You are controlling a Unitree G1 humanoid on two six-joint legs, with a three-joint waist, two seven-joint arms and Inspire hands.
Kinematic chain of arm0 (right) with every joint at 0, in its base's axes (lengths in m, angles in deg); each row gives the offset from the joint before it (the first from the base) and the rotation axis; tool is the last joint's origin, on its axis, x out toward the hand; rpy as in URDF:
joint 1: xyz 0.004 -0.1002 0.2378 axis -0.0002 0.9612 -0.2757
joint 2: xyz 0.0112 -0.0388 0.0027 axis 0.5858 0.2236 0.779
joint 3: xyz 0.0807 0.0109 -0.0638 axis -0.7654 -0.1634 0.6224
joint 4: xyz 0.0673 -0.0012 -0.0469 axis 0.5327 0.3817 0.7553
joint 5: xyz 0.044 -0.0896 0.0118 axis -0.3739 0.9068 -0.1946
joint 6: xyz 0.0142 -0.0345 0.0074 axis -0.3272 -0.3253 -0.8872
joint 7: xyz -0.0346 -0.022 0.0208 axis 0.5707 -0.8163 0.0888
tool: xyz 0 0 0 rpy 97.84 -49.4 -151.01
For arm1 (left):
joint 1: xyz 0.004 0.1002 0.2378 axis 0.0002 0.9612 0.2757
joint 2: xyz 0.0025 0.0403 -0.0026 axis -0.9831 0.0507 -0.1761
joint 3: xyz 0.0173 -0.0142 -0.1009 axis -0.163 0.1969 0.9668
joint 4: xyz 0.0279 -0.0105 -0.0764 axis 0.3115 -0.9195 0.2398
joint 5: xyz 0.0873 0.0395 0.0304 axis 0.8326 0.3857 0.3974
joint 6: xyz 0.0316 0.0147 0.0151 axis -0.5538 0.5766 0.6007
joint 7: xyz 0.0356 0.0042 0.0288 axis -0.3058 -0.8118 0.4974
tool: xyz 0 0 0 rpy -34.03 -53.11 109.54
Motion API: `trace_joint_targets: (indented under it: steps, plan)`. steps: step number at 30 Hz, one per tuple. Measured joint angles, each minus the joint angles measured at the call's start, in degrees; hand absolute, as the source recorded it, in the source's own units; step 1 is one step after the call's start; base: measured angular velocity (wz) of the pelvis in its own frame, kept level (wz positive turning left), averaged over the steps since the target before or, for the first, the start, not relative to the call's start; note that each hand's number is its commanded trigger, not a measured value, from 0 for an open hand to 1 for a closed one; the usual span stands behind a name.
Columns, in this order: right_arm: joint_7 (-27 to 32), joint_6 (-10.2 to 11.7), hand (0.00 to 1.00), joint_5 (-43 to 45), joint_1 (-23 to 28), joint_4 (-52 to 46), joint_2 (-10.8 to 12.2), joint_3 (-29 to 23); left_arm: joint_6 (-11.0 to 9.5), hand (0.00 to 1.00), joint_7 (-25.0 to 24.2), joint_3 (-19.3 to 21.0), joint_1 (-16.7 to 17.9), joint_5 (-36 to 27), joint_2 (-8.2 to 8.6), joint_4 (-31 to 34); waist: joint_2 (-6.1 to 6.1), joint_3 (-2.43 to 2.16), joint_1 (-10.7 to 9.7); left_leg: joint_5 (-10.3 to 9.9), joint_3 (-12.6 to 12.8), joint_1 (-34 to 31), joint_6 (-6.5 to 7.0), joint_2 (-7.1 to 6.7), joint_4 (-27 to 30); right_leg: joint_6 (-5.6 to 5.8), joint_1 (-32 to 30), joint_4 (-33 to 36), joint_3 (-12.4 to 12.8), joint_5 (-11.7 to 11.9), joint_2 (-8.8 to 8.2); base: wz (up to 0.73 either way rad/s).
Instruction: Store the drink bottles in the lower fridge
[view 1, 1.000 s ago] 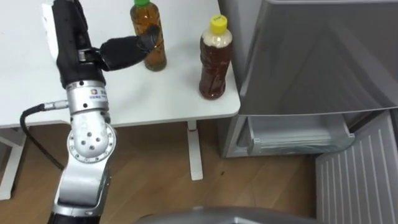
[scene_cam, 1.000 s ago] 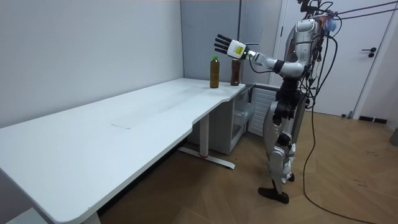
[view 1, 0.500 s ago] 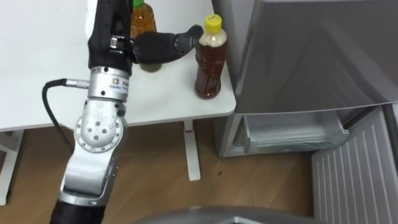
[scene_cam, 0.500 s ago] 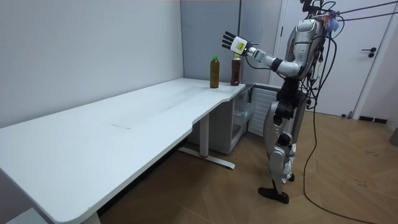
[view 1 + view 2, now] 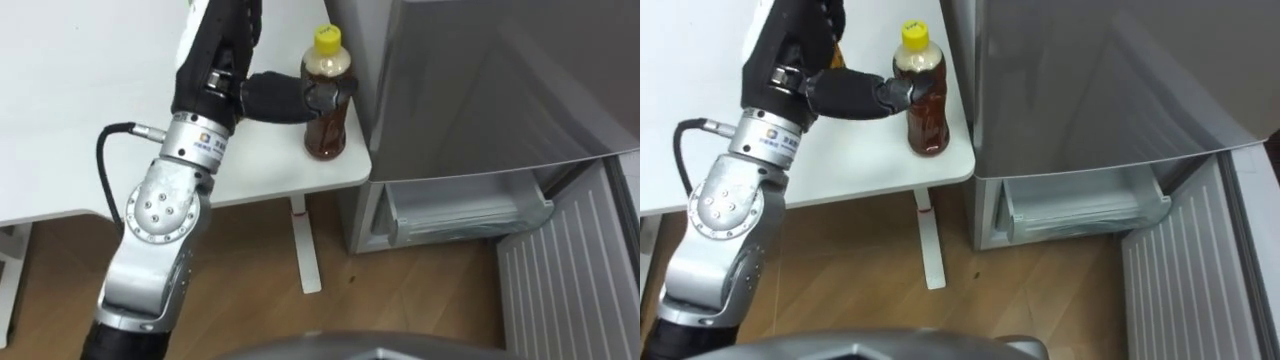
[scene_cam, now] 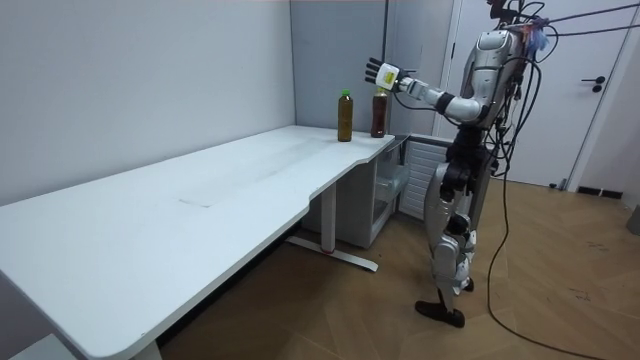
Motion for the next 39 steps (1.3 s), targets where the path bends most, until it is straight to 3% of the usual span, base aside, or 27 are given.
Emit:
trace_joint_targets:
  steps: [19,31,39]
  plan:
    - [-1.2,-0.5,0.00,0.0,0.4,-0.2,0.0,0.0,3.0,0.00,-4.9,-0.7,0.0,0.0,-0.32,-3.5,-0.24,0.47,0.0,0.0,0.3,0.6,0.05,-0.01,-0.2,-0.03,0.0,0.0,0.6,-0.2,0.07,0.00]
    - [-1.4,-0.6,0.00,0.0,0.4,-0.3,0.0,0.0,3.4,0.00,-7.1,-1.1,0.0,0.1,-0.19,-5.8,-0.01,0.39,0.0,0.0,0.5,0.8,0.05,0.02,-0.2,-0.09,0.0,0.2,1.1,-0.2,0.10,0.00]
    - [-2.0,-1.7,0.00,1.2,0.4,-0.1,-0.1,-0.1,4.9,0.00,-7.4,-1.1,0.0,0.0,-0.42,-9.6,0.57,0.05,-0.2,0.0,0.7,0.9,0.05,0.06,-0.2,-0.12,0.0,0.3,1.1,-0.2,0.12,0.00]
